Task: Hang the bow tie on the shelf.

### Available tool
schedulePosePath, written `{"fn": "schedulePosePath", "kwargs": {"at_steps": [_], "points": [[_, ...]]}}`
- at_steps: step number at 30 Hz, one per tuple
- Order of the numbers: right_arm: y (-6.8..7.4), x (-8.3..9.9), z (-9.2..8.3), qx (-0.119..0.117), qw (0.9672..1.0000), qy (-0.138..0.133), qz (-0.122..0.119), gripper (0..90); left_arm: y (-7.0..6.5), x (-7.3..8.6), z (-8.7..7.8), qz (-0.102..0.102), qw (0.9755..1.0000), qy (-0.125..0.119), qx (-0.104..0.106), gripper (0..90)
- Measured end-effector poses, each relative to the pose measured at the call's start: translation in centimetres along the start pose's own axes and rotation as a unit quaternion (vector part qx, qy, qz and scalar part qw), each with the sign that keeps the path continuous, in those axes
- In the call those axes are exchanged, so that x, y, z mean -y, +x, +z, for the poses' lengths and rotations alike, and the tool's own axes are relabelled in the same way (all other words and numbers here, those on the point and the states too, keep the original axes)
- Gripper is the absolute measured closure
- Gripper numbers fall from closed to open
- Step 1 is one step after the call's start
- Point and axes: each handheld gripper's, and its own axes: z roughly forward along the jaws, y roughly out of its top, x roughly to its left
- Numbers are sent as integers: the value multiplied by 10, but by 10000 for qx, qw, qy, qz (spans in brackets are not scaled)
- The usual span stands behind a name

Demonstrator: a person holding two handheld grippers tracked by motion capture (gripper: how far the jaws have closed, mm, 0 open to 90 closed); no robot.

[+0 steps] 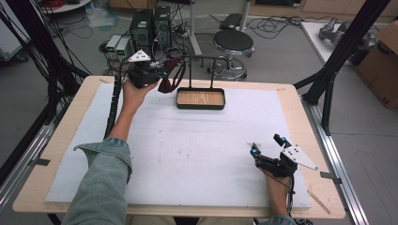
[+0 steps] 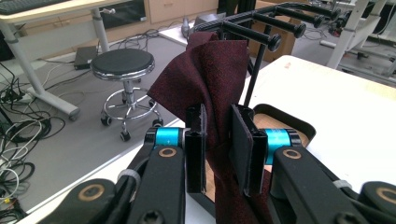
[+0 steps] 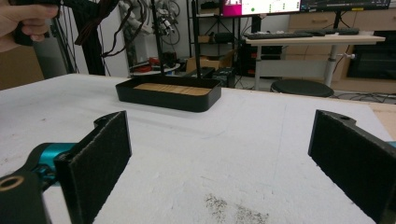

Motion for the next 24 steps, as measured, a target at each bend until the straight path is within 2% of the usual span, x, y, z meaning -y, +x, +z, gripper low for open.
{"fn": "schedulePosePath", "kwargs": {"at_steps": [12,14,19,24], "points": [[0,0,0,5,10000,-1,-23,50,-1,1,0,94,9999,37,-79,709],[0,0,0,5,10000,0,-24,50,-2,1,-1,83,9998,34,-152,675],[0,0,0,8,10000,-2,-17,50,-1,0,-6,-33,9997,-37,-254,514],[0,0,0,8,10000,4,-18,50,-1,-4,-18,-38,9997,-128,-228,467]]}}
